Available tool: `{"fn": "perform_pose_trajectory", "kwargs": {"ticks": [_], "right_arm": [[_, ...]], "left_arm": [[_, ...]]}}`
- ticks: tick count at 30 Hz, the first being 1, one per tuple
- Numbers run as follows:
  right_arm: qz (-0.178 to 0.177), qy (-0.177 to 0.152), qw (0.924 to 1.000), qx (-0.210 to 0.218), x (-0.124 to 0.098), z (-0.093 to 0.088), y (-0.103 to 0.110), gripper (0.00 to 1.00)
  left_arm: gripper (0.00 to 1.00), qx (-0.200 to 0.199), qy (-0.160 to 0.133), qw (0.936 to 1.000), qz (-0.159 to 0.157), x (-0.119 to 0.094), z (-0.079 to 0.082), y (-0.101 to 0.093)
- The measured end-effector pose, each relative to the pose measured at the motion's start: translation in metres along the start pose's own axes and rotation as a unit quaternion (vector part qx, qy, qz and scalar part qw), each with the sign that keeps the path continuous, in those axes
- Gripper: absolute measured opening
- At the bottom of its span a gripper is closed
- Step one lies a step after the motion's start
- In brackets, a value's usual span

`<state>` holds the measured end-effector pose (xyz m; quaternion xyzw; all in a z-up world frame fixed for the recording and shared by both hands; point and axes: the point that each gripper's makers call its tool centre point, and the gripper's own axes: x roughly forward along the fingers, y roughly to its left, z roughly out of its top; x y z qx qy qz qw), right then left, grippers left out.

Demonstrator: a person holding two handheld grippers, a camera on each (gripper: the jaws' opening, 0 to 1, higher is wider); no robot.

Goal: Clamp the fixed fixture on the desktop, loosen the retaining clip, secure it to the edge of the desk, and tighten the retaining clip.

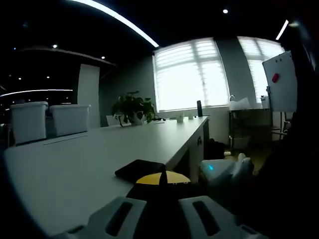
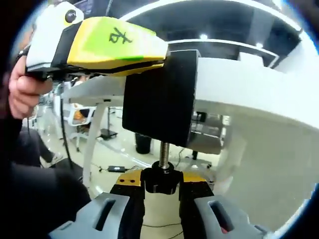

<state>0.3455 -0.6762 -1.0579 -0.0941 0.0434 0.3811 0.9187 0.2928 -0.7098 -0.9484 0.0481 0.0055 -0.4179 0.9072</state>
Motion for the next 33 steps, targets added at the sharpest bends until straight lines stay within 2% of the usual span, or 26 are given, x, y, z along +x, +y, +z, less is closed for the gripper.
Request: {"fn": "perform_pose_trajectory", "kwargs": {"ticks": [7,13,17,22,25,28,33], "right_arm": [[0.078,-0.014,0.9965,-0.026,0.004,0.003,0.004,0.23],[0.166,-0.031,0.9844,-0.05,0.01,0.004,0.008,0.23],[0.188,-0.029,0.9801,-0.058,0.007,0.004,0.01,0.23],[0.216,-0.03,0.9741,-0.059,0.003,0.004,0.011,0.23],[0.25,-0.044,0.9623,-0.098,-0.003,0.005,0.017,0.24],[0.244,-0.043,0.9634,-0.103,0.0,0.004,0.01,0.24],[0.228,-0.039,0.9666,-0.111,0.002,0.007,0.011,0.26]], "left_arm": [[0.01,0.011,0.023,0.9996,0.016,0.001,0.0,0.0],[0.01,0.018,0.032,0.9991,0.022,0.001,-0.001,0.001],[0.01,0.023,0.043,0.9986,0.021,0.002,0.0,0.0],[0.01,0.018,0.04,0.9988,0.02,0.003,0.001,0.0],[0.01,0.016,0.039,0.999,0.018,0.004,0.002,0.001],[0.01,0.016,0.039,0.999,0.015,0.006,0.002,0.001],[0.01,0.008,0.033,0.9993,0.018,0.007,0.003,0.003]]}}
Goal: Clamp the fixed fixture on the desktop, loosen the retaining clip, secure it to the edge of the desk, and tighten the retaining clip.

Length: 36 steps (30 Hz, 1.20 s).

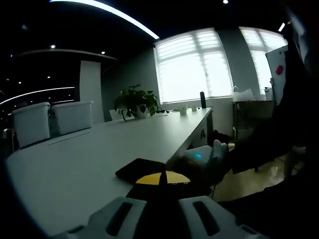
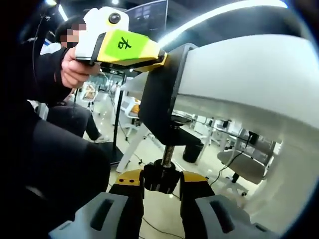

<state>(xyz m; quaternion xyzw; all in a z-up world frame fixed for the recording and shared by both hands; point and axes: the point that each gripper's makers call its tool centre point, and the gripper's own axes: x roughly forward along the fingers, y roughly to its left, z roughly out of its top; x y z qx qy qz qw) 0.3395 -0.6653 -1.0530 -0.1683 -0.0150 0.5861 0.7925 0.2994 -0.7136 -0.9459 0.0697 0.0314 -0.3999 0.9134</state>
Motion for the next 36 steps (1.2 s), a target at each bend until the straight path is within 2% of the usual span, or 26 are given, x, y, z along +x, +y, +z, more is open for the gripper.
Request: {"fn": "perform_pose_trajectory", "kwargs": {"ticks": [2,4,5,8,9,10,12,15,17,19,21,23,24,28,30,32,34,36], "right_arm": [[-0.017,0.001,0.9998,-0.009,-0.001,0.001,-0.001,0.26],[-0.054,0.013,0.9984,0.007,-0.003,-0.001,-0.007,0.29],[-0.071,0.008,0.9972,0.024,-0.004,0.001,-0.008,0.31],[-0.131,0.001,0.9899,0.056,-0.009,0.003,-0.017,0.38],[-0.15,0.005,0.9873,0.053,-0.011,0.002,-0.019,0.41],[-0.191,0.007,0.9799,0.058,-0.015,0.002,-0.024,0.43],[-0.24,0.014,0.968,0.071,-0.018,0.0,-0.025,0.46],[-0.314,0.022,0.9436,0.103,-0.024,-0.001,-0.025,0.48],[-0.354,0.004,0.9261,0.13,-0.025,0.004,-0.023,0.48],[-0.379,0.009,0.9158,0.133,-0.024,0.005,-0.02,0.5],[-0.391,0.012,0.9096,0.139,-0.017,0.007,-0.017,0.51],[-0.421,0.033,0.8948,0.146,-0.019,-0.001,-0.023,0.51],[-0.426,0.033,0.8906,0.155,-0.017,-0.003,-0.026,0.51],[-0.437,0.043,0.8832,0.164,-0.015,-0.01,-0.032,0.48],[-0.442,0.046,0.8802,0.166,-0.017,-0.012,-0.033,0.44],[-0.443,0.056,0.8818,0.15,-0.018,-0.014,-0.032,0.33],[-0.436,0.058,0.8853,0.152,-0.016,-0.016,-0.03,0.31],[-0.436,0.05,0.8837,0.162,-0.016,-0.014,-0.026,0.29]], "left_arm": [[0.01,-0.003,-0.002,1.0,0.0,0.0,0.0,0.003],[0.01,-0.007,-0.004,1.0,-0.002,0.001,0.0,0.004],[0.01,-0.01,-0.007,0.9999,-0.003,0.001,0.0,0.005],[0.01,-0.01,-0.009,0.9999,-0.009,0.001,0.001,0.001],[0.01,-0.008,-0.008,0.9999,-0.01,0.001,0.001,0.0],[0.01,-0.007,-0.007,0.9999,-0.011,0.002,0.001,0.0],[0.01,-0.006,-0.009,0.9998,-0.014,0.002,0.001,0.0],[0.01,-0.01,-0.02,0.9996,-0.017,0.001,0.004,0.002],[0.01,-0.013,-0.026,0.9994,-0.019,0.0,0.005,0.002],[0.01,-0.019,-0.03,0.9991,-0.022,-0.001,0.004,0.002],[0.01,-0.021,-0.033,0.999,-0.024,-0.002,0.004,0.001],[0.01,-0.022,-0.035,0.9989,-0.024,-0.002,0.004,0.001],[0.01,-0.023,-0.036,0.9988,-0.024,-0.003,0.004,0.001],[0.01,-0.023,-0.039,0.9986,-0.027,-0.004,0.005,0.0],[0.01,-0.024,-0.042,0.9984,-0.029,-0.005,0.004,0.003],[0.01,-0.023,-0.043,0.9983,-0.031,-0.006,0.005,-0.001],[0.01,-0.023,-0.042,0.9984,-0.031,-0.005,0.005,-0.003],[0.01,-0.018,-0.04,0.9986,-0.031,-0.005,0.006,-0.005]]}}
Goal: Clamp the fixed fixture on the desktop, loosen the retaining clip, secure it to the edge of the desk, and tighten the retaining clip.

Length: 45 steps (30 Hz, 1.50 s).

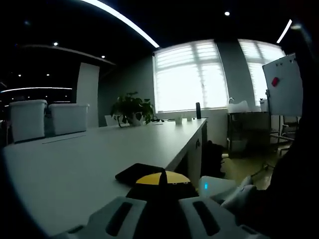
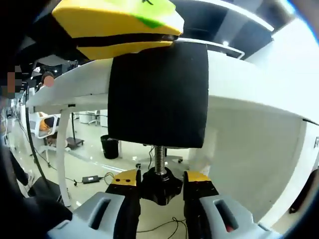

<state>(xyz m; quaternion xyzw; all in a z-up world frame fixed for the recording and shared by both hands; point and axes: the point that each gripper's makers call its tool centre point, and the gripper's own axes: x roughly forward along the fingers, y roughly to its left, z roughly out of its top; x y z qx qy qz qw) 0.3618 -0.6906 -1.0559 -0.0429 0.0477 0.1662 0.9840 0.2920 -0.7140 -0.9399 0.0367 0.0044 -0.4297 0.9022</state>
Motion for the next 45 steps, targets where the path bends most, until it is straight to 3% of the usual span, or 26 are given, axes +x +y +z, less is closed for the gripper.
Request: {"fn": "perform_pose_trajectory", "kwargs": {"ticks": [7,11,13,17,27,41,43,45], "right_arm": [[0.02,-0.001,0.9997,-0.011,-0.002,0.0,0.005,0.28],[0.072,-0.006,0.9972,-0.015,-0.001,0.0,0.011,0.28],[0.099,-0.005,0.9939,-0.048,0.001,0.0,0.01,0.28],[0.147,-0.002,0.9867,-0.069,0.0,-0.001,0.014,0.27],[0.269,-0.008,0.9592,-0.086,0.002,-0.001,0.026,0.27],[0.39,-0.021,0.9161,-0.092,0.0,0.0,0.038,0.27],[0.402,-0.039,0.9088,-0.104,-0.002,0.002,0.039,0.27],[0.407,-0.041,0.906,-0.11,-0.003,0.001,0.039,0.28]], "left_arm": [[0.01,0.005,-0.002,1.0,0.004,-0.001,0.001,-0.005],[0.01,0.006,0.001,1.0,0.002,-0.002,-0.001,0.003],[0.01,0.014,0.006,0.9999,0.003,-0.002,-0.002,0.003],[0.01,0.012,0.006,0.9999,0.004,-0.003,-0.002,0.004],[0.01,0.018,0.018,0.9996,0.013,-0.003,-0.005,0.005],[0.01,0.016,0.027,0.9993,0.022,-0.002,-0.005,0.005],[0.01,0.011,0.024,0.9994,0.021,-0.001,-0.006,0.006],[0.01,0.008,0.023,0.9995,0.02,0.0,-0.006,0.006]]}}
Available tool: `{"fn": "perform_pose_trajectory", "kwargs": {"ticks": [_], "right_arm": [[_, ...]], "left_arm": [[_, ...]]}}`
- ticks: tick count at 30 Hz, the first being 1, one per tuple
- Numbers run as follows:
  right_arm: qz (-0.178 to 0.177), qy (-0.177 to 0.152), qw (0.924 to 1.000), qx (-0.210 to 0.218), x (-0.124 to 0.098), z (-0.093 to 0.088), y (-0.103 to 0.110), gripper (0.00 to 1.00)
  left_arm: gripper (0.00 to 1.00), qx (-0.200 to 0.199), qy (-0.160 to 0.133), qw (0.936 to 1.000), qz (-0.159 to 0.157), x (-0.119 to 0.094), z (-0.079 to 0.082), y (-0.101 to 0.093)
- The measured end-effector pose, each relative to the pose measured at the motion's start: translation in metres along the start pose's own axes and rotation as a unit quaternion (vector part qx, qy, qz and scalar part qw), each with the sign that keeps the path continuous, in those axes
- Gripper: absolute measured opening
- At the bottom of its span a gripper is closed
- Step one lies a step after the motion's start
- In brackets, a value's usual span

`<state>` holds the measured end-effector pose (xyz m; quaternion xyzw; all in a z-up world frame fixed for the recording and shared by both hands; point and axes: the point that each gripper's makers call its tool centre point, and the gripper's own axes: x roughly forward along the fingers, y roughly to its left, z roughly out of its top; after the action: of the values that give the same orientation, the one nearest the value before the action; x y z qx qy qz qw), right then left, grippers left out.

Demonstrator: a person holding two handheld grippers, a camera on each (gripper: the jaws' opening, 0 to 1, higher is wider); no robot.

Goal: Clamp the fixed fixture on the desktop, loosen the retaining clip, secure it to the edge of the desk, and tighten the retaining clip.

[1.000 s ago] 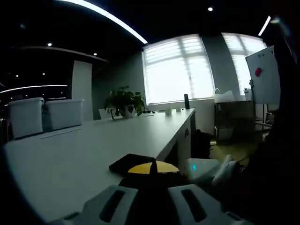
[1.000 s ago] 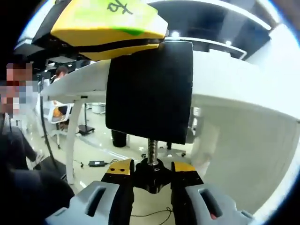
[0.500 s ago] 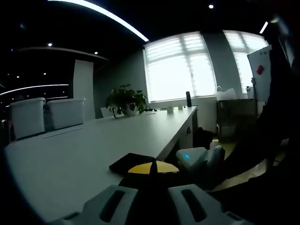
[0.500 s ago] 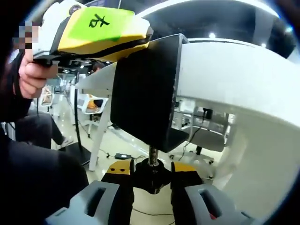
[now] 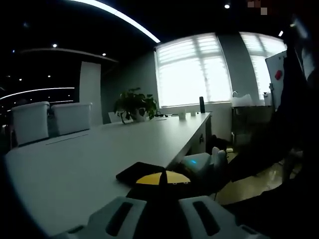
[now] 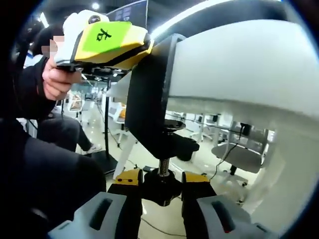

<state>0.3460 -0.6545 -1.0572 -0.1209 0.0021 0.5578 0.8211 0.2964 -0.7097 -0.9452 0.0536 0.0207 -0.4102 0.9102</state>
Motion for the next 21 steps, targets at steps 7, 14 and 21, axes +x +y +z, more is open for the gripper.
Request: {"fn": "perform_pose_trajectory", "kwargs": {"ticks": [7,14,21], "right_arm": [[-0.058,-0.006,0.9978,-0.032,-0.002,0.003,-0.004,0.29],[-0.244,0.013,0.9684,0.047,-0.028,-0.001,-0.027,0.55],[-0.35,0.025,0.9329,0.082,-0.031,-0.003,-0.02,0.6]], "left_arm": [[0.01,0.001,0.002,1.0,0.001,0.001,0.0,0.0],[0.01,-0.004,-0.003,1.0,0.003,0.002,0.001,0.001],[0.01,0.0,-0.008,1.0,-0.002,0.002,0.002,0.0]]}}
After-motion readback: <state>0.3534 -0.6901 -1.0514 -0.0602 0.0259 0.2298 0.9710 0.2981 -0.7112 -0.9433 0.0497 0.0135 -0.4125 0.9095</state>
